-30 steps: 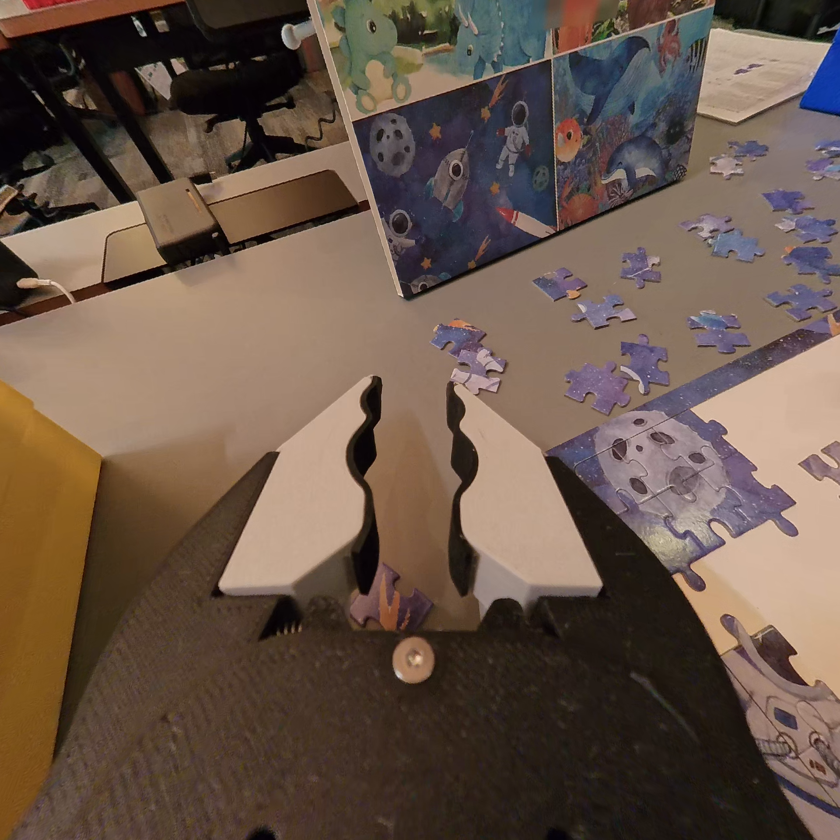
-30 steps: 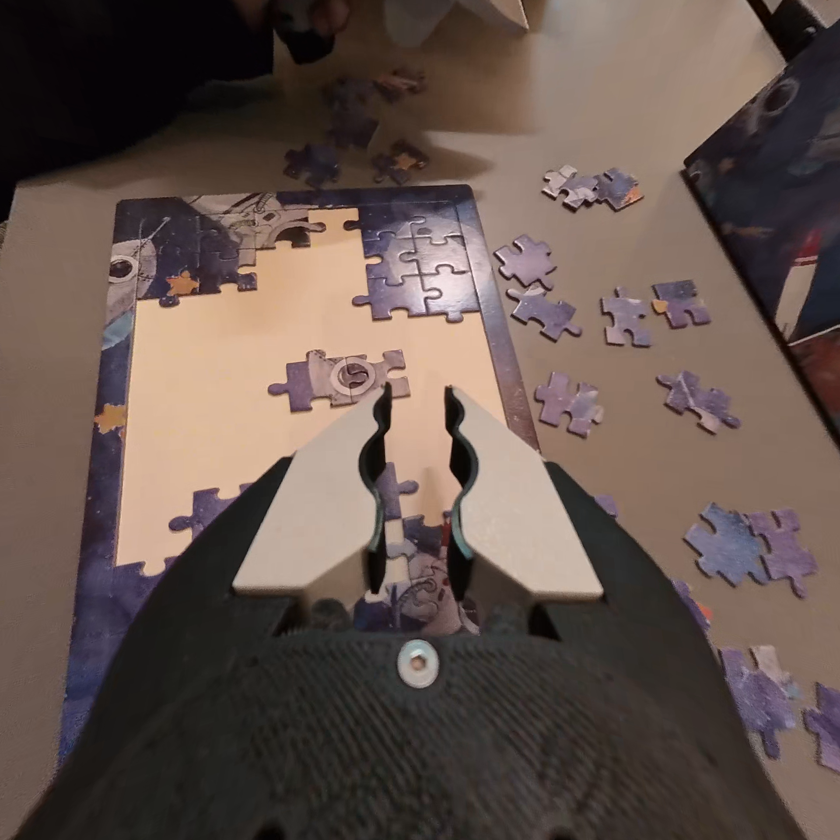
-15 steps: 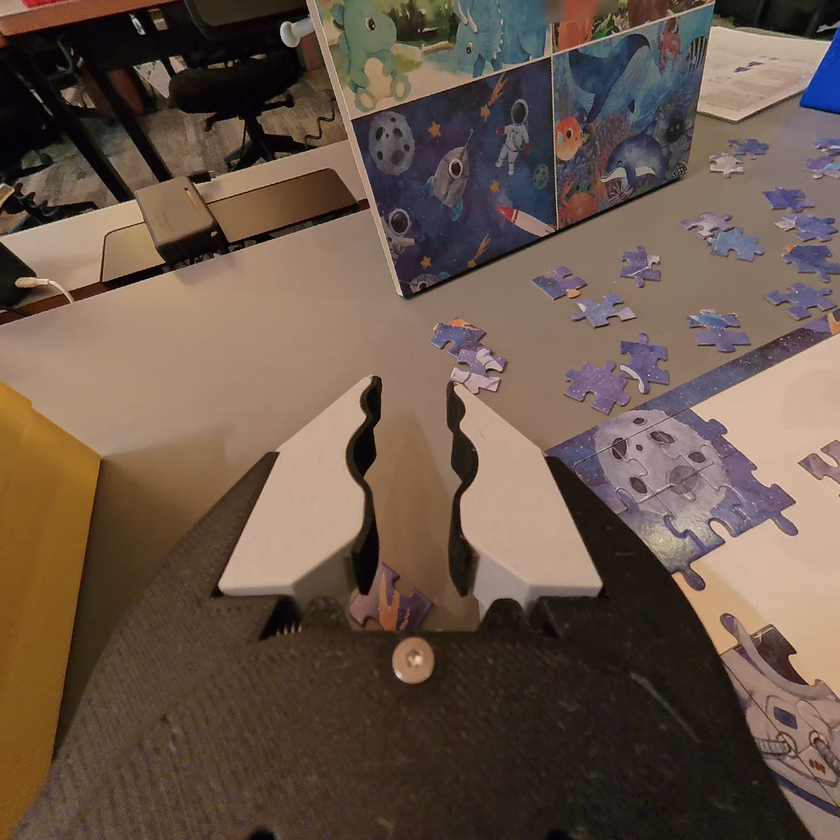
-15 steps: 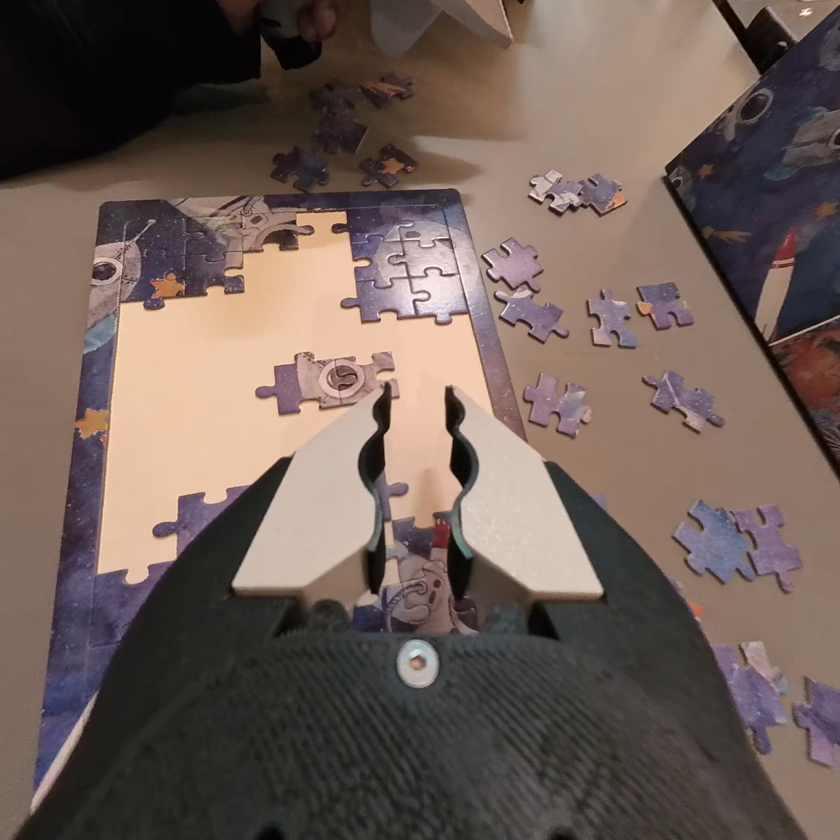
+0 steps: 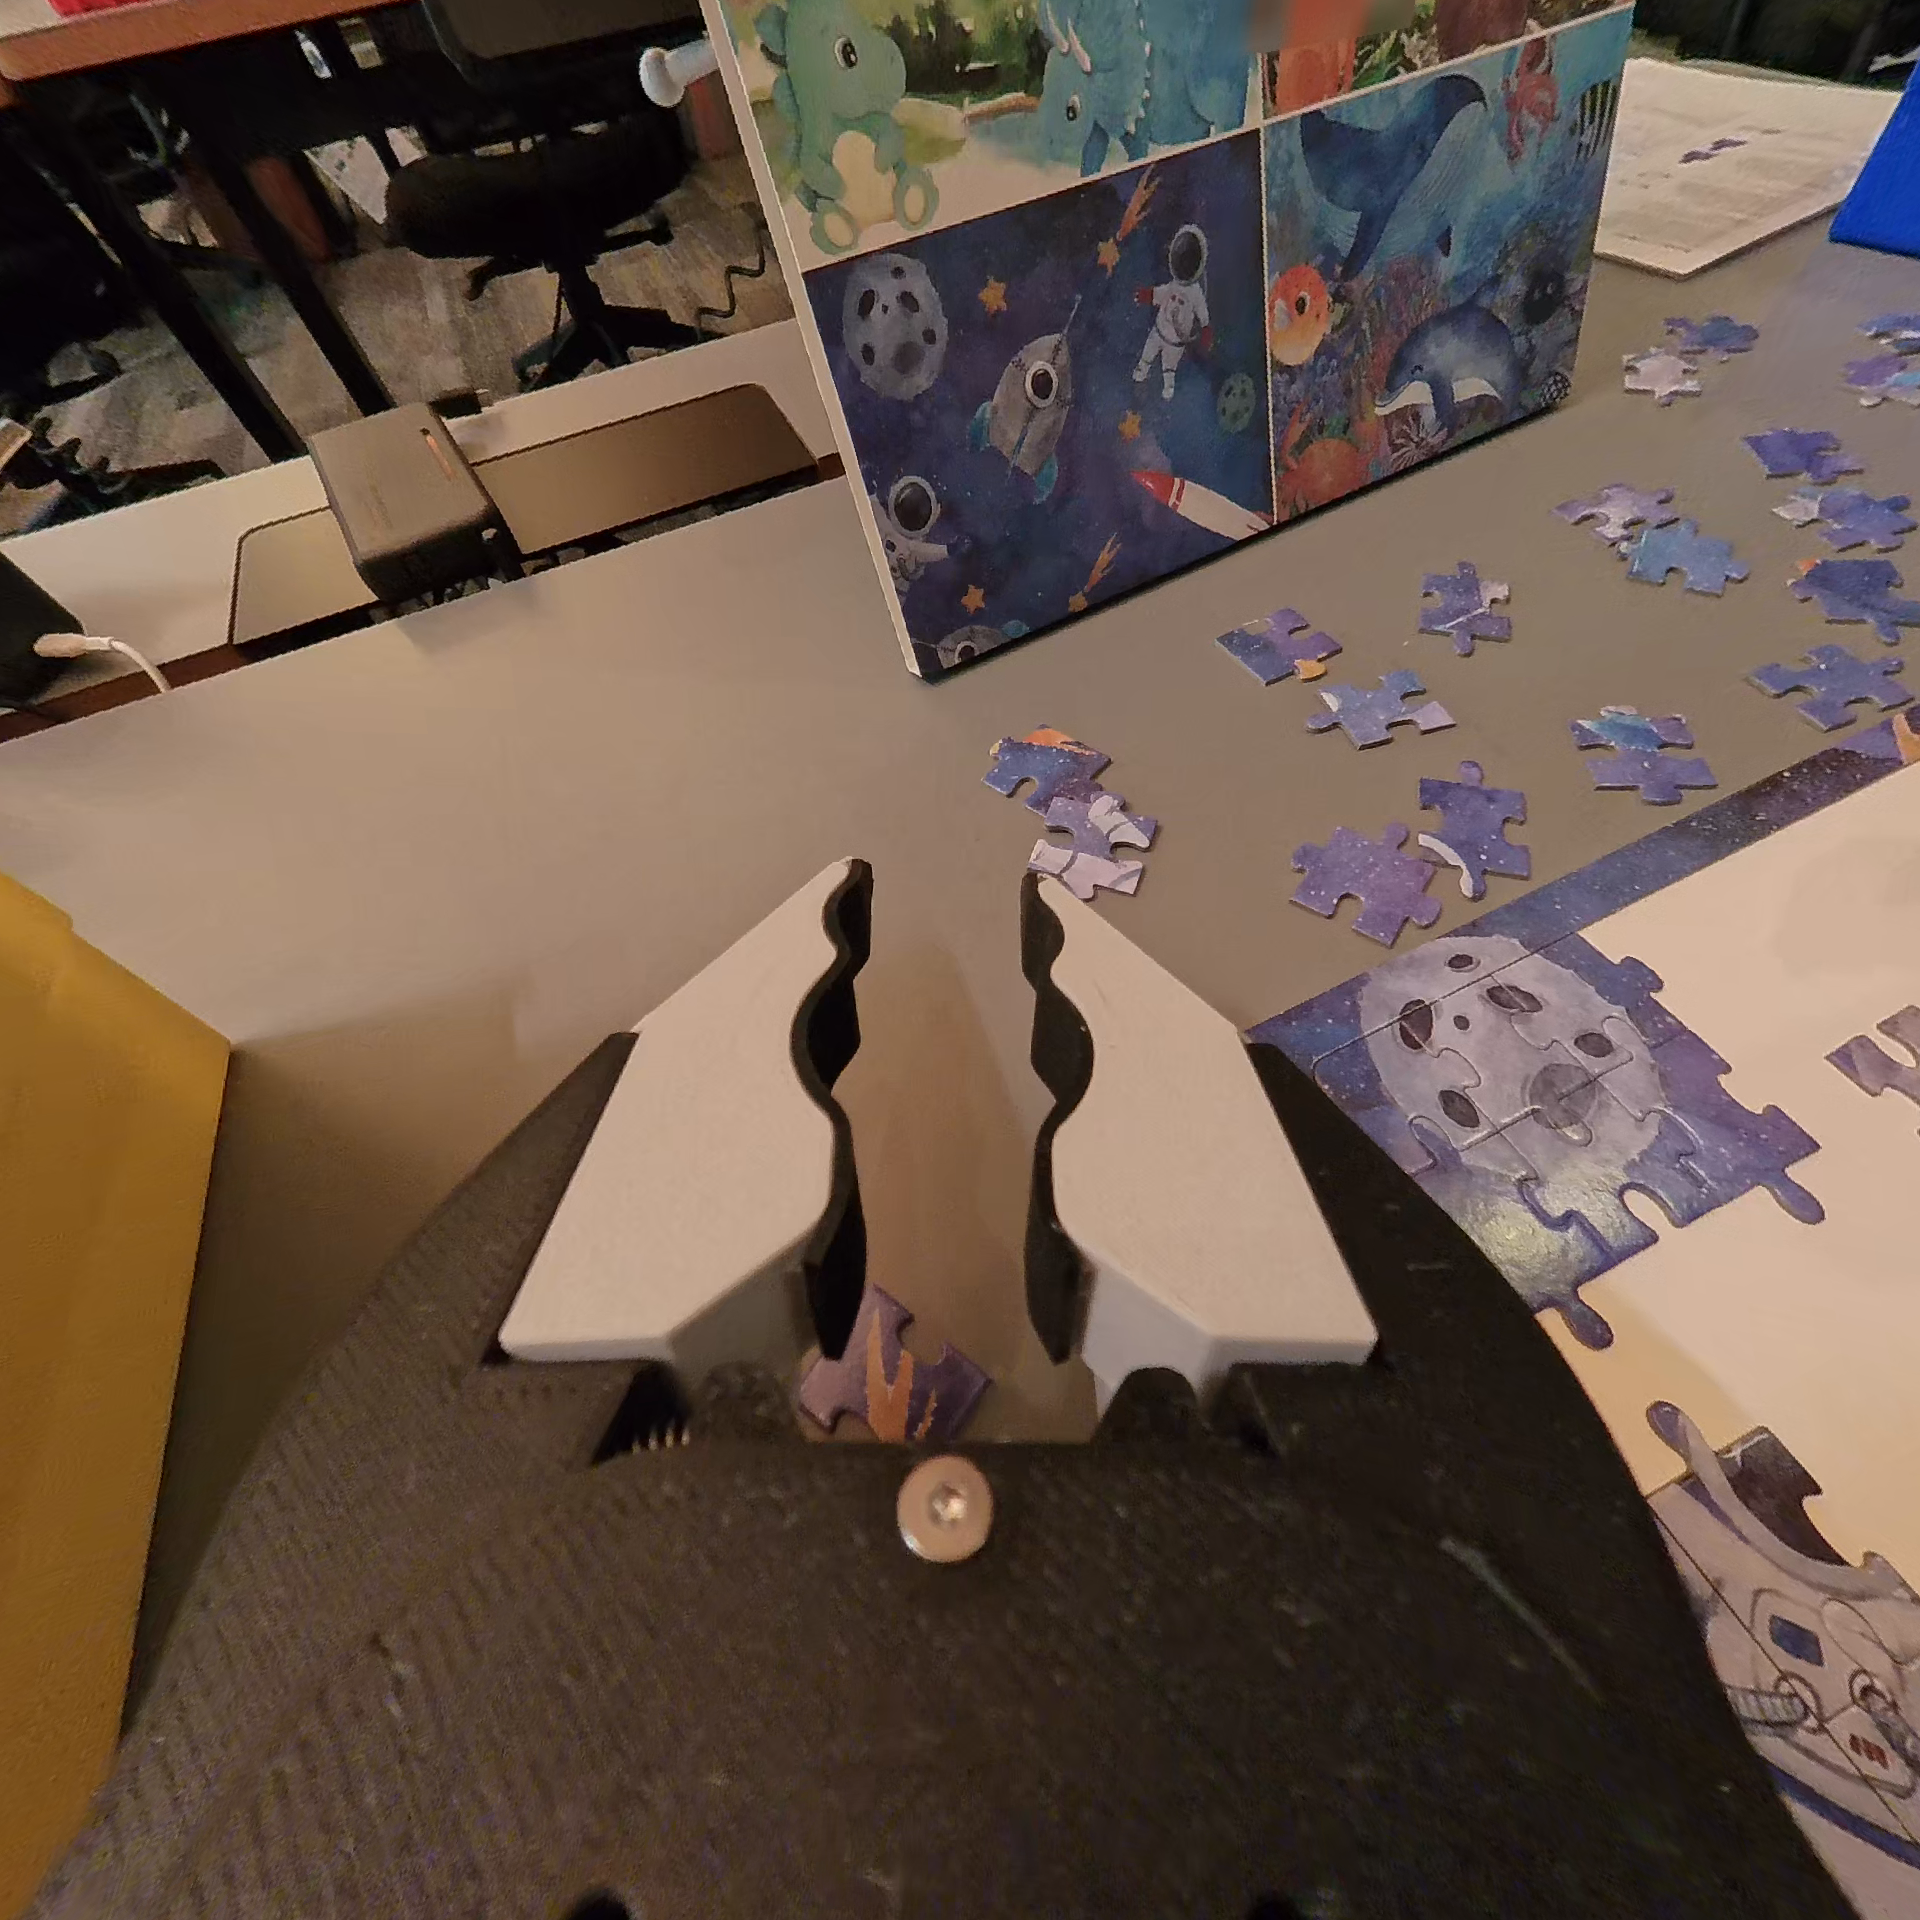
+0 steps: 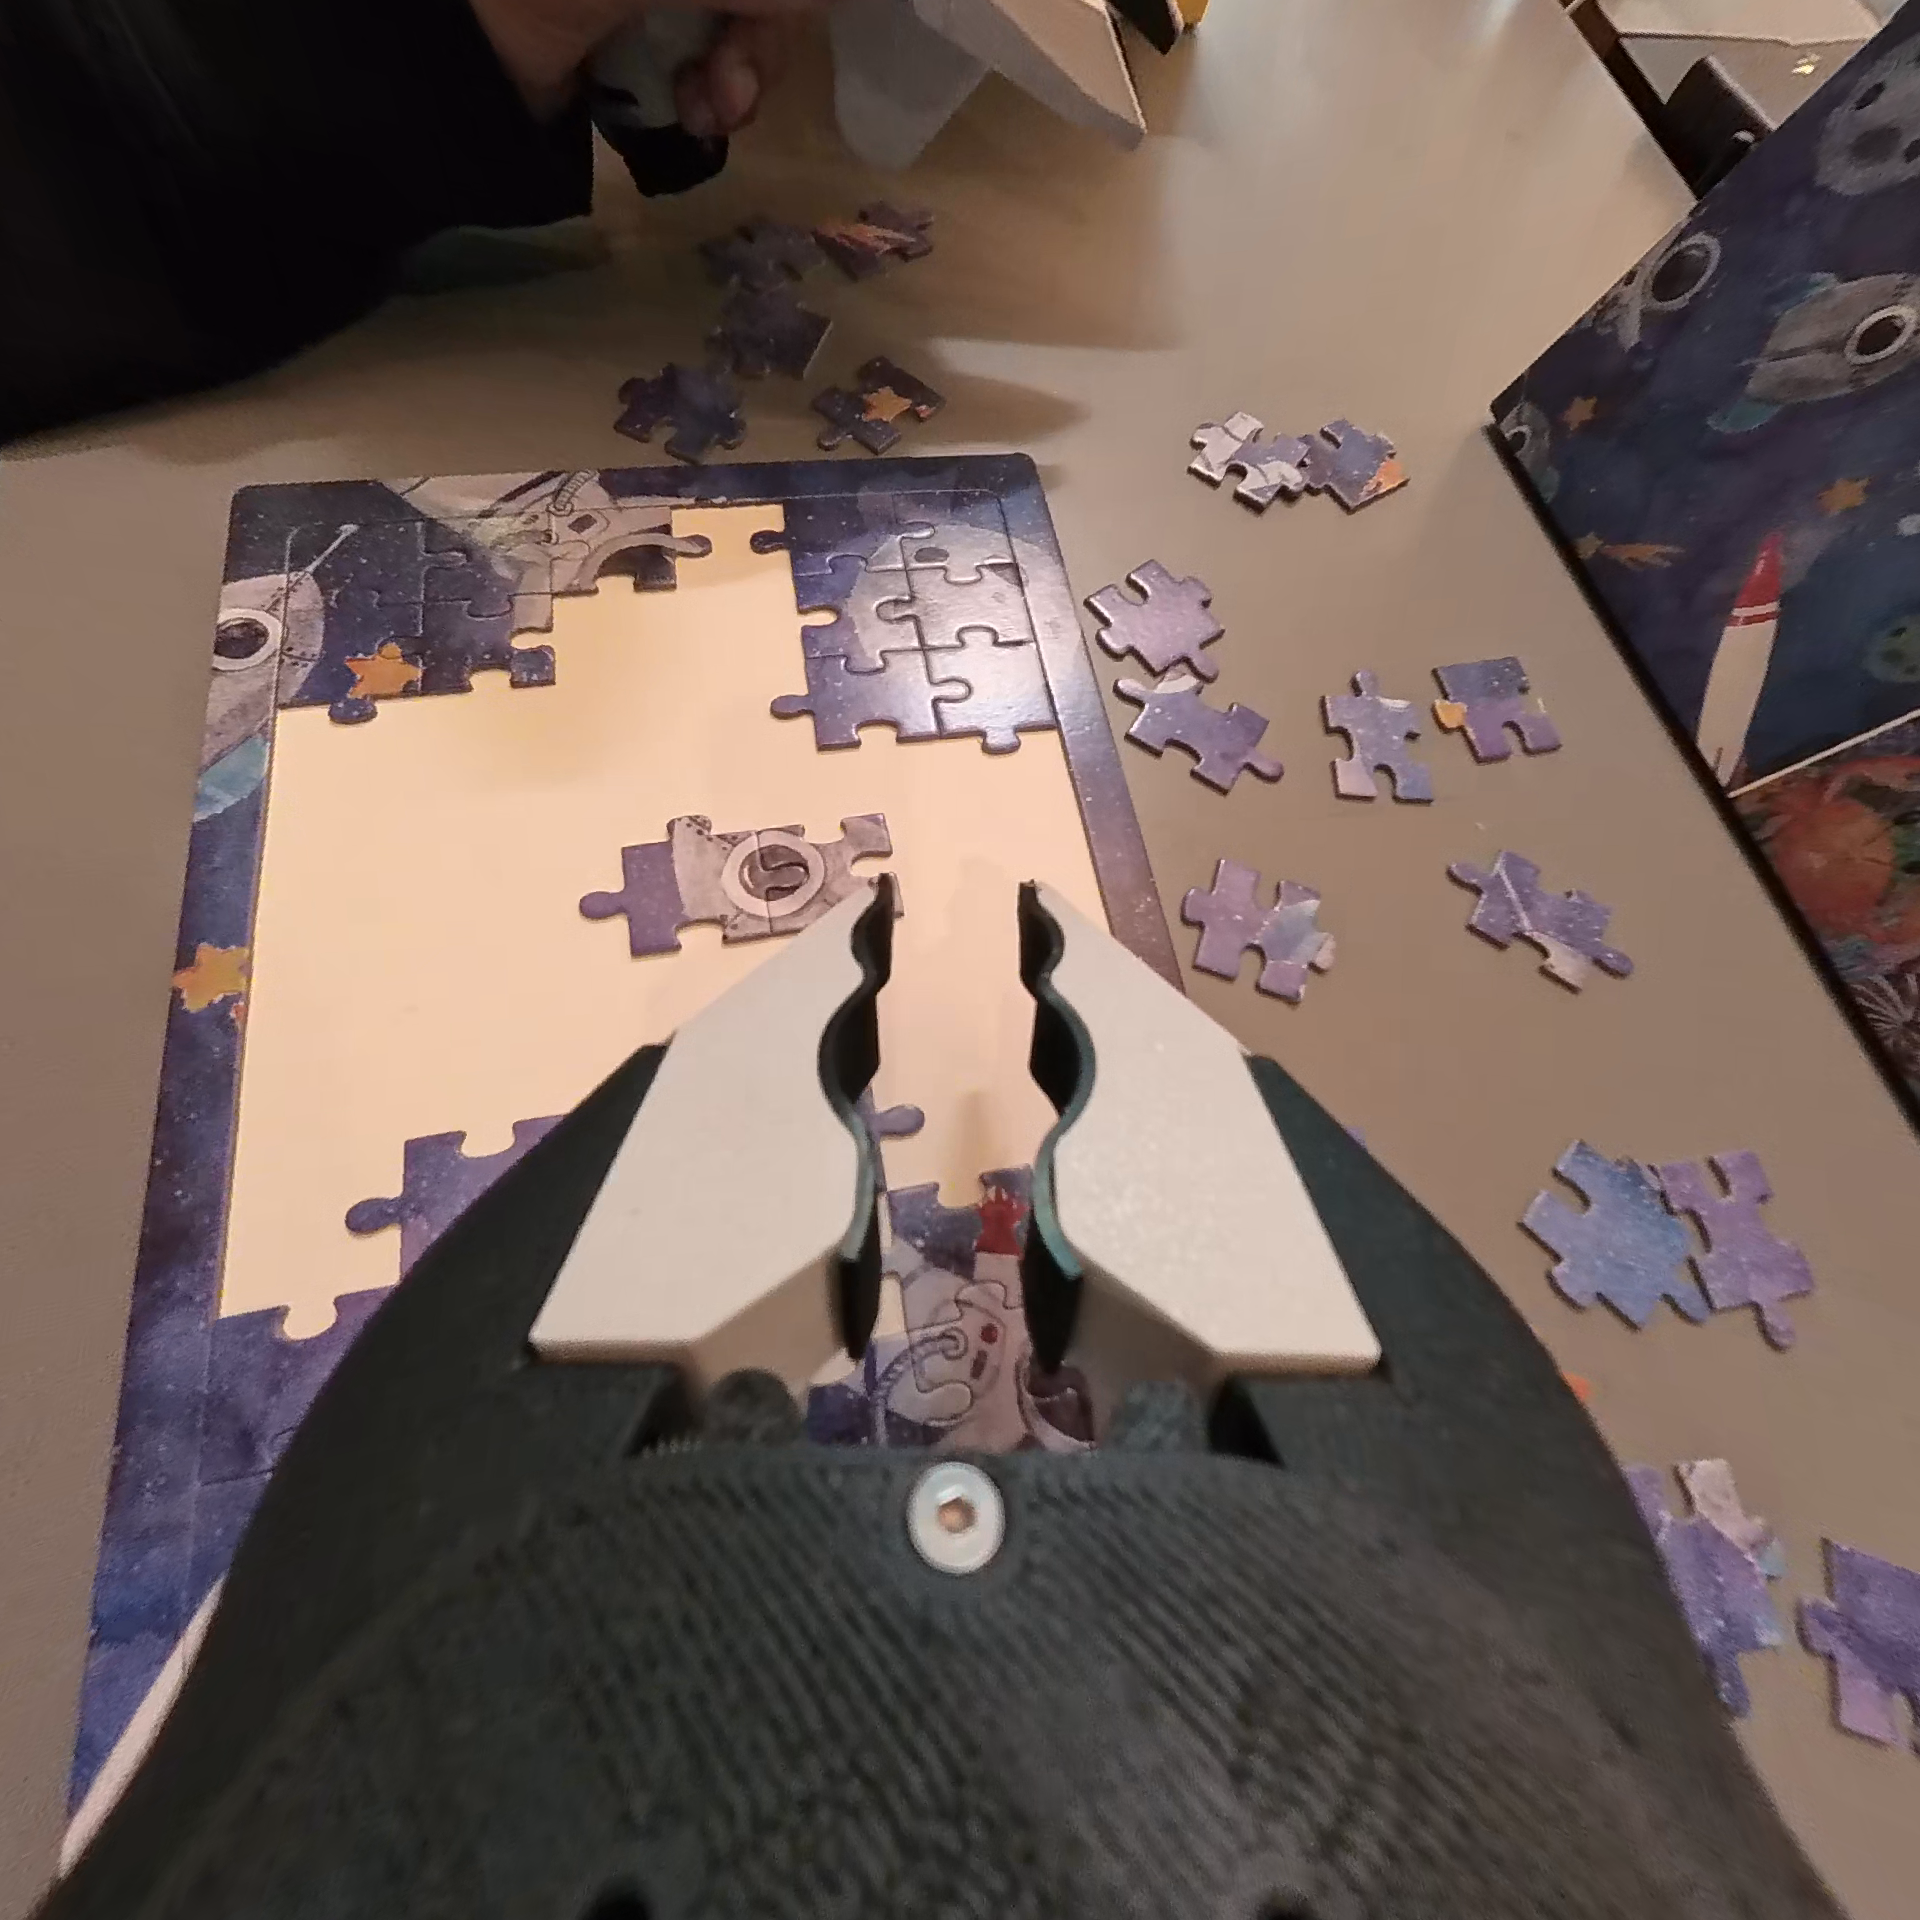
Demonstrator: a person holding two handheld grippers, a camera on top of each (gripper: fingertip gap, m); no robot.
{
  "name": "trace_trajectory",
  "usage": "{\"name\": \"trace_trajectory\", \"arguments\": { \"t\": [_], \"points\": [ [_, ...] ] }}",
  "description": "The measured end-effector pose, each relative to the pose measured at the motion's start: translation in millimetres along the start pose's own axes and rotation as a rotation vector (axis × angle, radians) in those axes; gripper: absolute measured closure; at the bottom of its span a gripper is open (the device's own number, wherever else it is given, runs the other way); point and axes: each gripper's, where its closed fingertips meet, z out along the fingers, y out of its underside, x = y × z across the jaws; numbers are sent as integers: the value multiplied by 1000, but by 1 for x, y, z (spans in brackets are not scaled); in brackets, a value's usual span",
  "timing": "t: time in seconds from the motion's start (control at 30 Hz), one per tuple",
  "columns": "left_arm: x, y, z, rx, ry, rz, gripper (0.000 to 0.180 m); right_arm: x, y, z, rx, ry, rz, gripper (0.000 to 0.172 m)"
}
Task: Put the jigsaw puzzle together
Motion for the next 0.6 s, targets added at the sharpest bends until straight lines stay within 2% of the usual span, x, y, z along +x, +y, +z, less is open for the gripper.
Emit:
{"name": "trace_trajectory", "arguments": {
  "t": [0.33, 0.6],
  "points": [
    [0, 0, 0, 0, 0, 0, 153, -17, 3, 5, -15, -93, 0, 136],
    [0, 1, 0, -2, -2, 1, 153, -40, 1, 12, -54, -186, 38, 108]
  ]
}}
